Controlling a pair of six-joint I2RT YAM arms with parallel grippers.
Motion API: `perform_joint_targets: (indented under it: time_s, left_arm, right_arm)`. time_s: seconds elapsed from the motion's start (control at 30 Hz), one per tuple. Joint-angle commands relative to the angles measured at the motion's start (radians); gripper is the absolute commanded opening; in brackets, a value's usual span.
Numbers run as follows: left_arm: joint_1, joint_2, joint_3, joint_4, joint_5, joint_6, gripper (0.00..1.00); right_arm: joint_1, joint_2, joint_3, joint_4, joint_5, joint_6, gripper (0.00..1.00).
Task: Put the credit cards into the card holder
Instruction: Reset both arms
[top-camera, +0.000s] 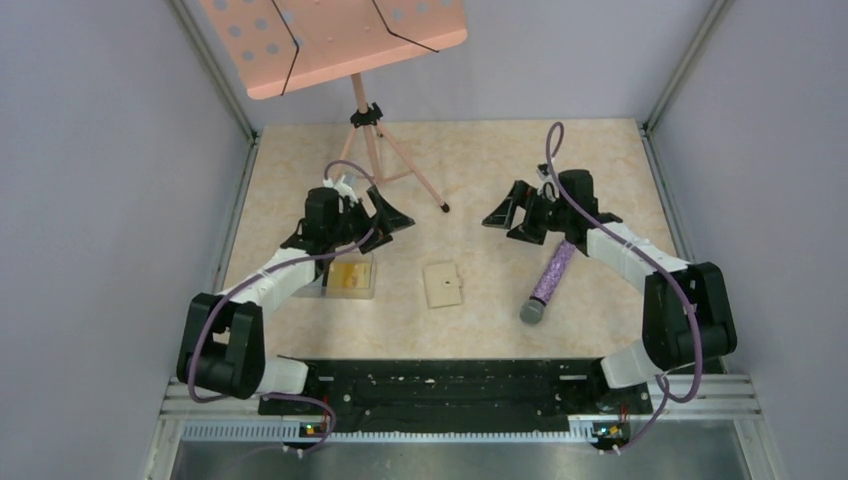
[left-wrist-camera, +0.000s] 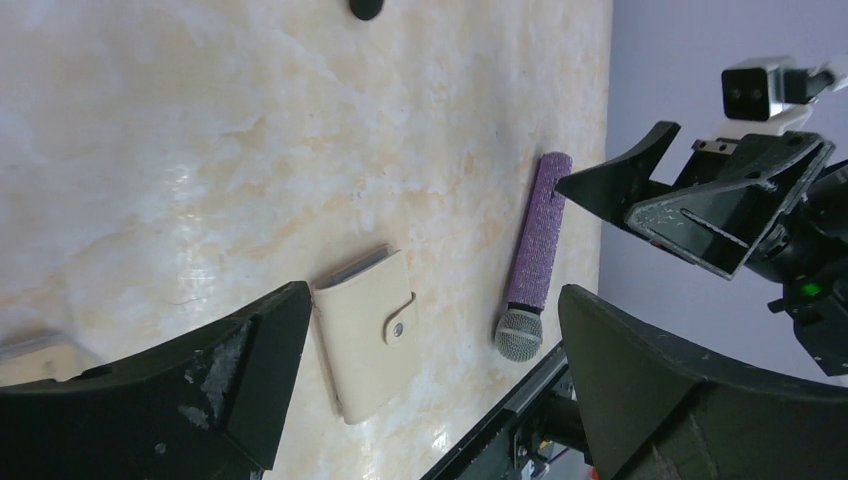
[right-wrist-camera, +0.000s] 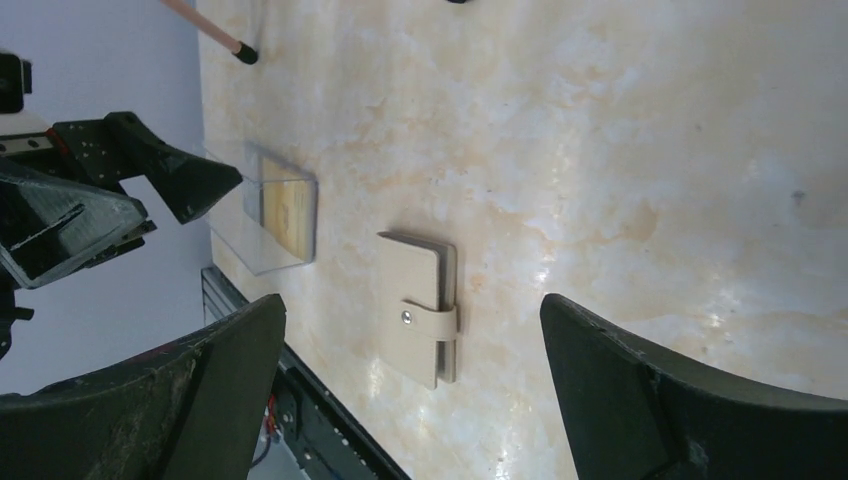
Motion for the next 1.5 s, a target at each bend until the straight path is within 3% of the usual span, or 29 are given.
perform_joint_targets:
  time_s: [0.0,0.33,0.57,0.67,0.8,0.93,1.03,1.1,1.23,1.33,1.47]
  left_arm:
    - [0.088,-0.078,-0.036,0.063,0.031,-0.011,0.99]
    - [0.325,-0.181,-0.12,0.081,0.044,0.013,0.99]
    - [0.343,-0.217,-0.018,-0.131,-0.044,0.312,0.99]
    - [0.342,-0.233,-0.029,-0.134,-0.112,0.431,0.99]
    - [0.343,-0.293,-0.171,0.087,-0.225,0.544,0.99]
    - [0.341,-0.311,-0.351,0.34,-0.34,0.666,0.99]
    - [0.341,-0.231,-0.425,0.487,-0.429,0.719,0.99]
    - [0.342,-0.158,-0.426,0.556,-0.458,0.737,0.99]
    - [0.341,-0.046,-0.38,0.658,-0.413,0.826,0.99]
    - [0.343,0.03,-0.39,0.749,-0.496,0.796,0.99]
    - [0.343,0.096,-0.483,1.021,-0.427,0.83,0.99]
  right_arm:
    - [-0.065,-0.044,-0.018,0.008,0.015,0.013,0.99]
    - [-0.161,-0.122,0.025,-0.121,0.181,-0.111,0.99]
    - [-0.164,-0.228,-0.007,-0.103,0.395,-0.261,0.99]
    - [-0.164,-0.28,-0.08,-0.039,0.507,-0.329,0.99]
    - [-0.163,-0.408,-0.309,0.208,0.623,-0.386,0.99]
    - [-0.163,-0.528,-0.638,0.661,0.752,-0.46,0.99]
    - [-0.163,-0.499,-0.792,0.947,0.739,-0.539,0.99]
    - [-0.164,-0.425,-0.8,1.008,0.768,-0.538,0.99]
    - [-0.166,-0.307,-0.711,0.967,0.79,-0.533,0.99]
    - [-0.198,-0.259,-0.681,0.971,0.764,-0.522,0.99]
    - [-0.239,-0.261,-0.692,0.989,0.728,-0.48,0.99]
